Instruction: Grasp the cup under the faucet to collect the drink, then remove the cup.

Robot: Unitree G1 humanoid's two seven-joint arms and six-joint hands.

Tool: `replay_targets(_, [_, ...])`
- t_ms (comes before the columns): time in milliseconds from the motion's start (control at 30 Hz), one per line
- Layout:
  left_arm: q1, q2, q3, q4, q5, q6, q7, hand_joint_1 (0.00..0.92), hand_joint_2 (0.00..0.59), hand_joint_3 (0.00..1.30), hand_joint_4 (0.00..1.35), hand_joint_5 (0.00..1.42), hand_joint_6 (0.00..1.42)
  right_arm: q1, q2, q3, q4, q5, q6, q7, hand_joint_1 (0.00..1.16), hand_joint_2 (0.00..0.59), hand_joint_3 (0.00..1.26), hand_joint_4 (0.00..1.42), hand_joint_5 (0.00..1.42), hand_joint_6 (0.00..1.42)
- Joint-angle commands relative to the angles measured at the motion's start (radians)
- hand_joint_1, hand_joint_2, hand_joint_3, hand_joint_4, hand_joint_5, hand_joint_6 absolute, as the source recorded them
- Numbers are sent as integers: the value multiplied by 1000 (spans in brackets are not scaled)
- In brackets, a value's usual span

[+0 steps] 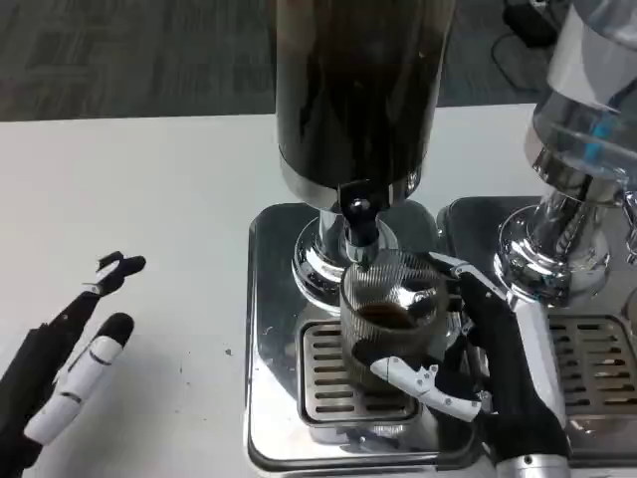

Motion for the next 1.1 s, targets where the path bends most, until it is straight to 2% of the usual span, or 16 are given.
replay_targets(33, [-21, 33, -22, 21, 24, 4, -13, 0, 212, 122, 0, 21, 0, 40, -5, -2, -78, -4, -54, -12, 903, 149, 516, 593, 873, 1233])
replay_targets(233, [-36, 64, -48, 29, 57, -12, -12, 0, 212, 99, 0, 0, 0, 74, -15, -8, -116, 3, -54, 0, 900, 148, 530, 608, 888, 1246])
replay_targets(333, [-45, 82, -62, 30, 80, -14, -10, 0, 212, 77, 0, 0, 0, 97, -32, -12, -146, 8, -54, 18, 900, 148, 535, 610, 898, 1262])
replay_targets(500, [-68, 164, -84, 29, 208, -70, 22, 0, 210, 21, 0, 0, 0, 149, -67, -31, -208, 28, -52, 60, 900, 148, 542, 617, 901, 1266])
replay_targets(800, [-64, 256, -100, 8, 418, -151, 151, 0, 217, 0, 0, 0, 0, 233, -63, -43, -325, 41, -54, 90, 884, 162, 545, 619, 901, 1271])
replay_targets(1000, [-13, 283, -99, -56, 510, -148, 229, 0, 233, 0, 0, 0, 0, 270, -55, -36, -371, 47, -52, 107, 881, 162, 548, 625, 901, 1272])
replay_targets(1100, [0, 295, -104, -89, 536, -146, 242, 0, 234, 0, 0, 0, 0, 324, -60, -42, -422, 61, -42, 134, 880, 162, 551, 627, 901, 1285])
